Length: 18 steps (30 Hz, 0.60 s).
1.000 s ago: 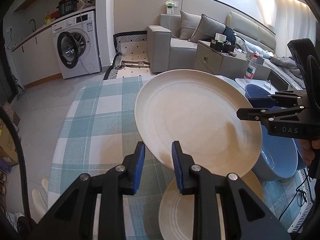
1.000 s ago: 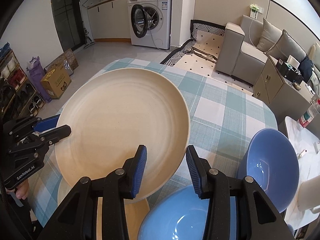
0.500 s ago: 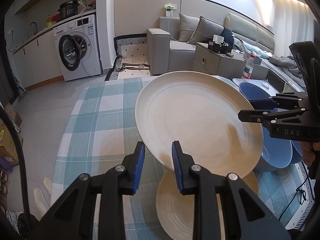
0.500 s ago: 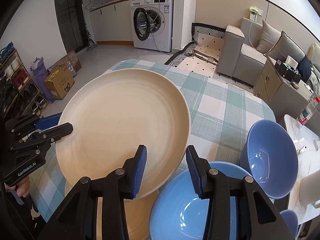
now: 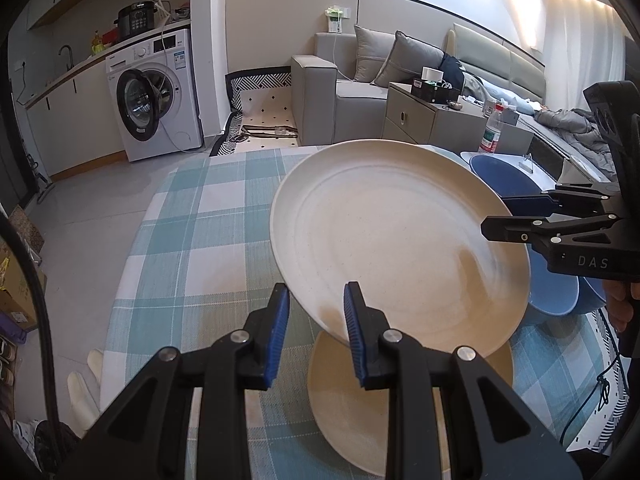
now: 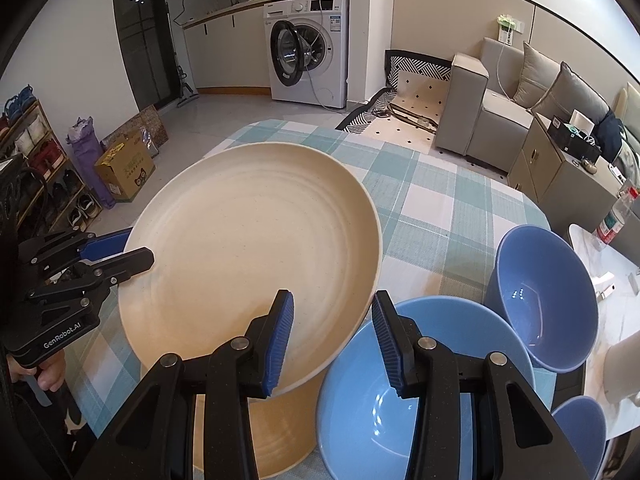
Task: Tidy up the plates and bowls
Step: 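Lower the held cream plate onto the stacked cream plates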
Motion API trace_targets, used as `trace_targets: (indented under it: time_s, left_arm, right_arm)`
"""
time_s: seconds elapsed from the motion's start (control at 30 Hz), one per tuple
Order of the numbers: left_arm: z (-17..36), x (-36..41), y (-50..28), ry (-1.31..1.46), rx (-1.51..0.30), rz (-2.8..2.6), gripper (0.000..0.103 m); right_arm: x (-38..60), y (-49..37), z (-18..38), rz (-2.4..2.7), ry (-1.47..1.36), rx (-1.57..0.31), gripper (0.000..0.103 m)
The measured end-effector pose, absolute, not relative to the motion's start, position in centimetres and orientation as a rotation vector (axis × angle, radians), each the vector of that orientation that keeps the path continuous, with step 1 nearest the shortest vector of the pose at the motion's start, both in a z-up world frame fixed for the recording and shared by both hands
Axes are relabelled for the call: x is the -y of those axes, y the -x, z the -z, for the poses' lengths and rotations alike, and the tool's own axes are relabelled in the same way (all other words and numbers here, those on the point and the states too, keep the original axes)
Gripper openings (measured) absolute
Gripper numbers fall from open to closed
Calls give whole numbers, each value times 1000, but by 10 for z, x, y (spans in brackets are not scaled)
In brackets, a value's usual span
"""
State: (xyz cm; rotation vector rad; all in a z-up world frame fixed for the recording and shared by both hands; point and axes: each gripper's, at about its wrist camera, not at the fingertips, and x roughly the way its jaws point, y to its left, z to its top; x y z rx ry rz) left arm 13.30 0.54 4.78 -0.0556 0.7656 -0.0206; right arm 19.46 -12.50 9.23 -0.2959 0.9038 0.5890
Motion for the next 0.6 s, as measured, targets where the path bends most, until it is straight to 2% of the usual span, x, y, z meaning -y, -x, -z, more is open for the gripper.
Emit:
trace_targets:
  time_s: [0.6]
  left_arm:
    - [-40,-11,-104,56,-762,25,26]
  right_arm:
    - [122,-165,-85,-603,273,-888,42]
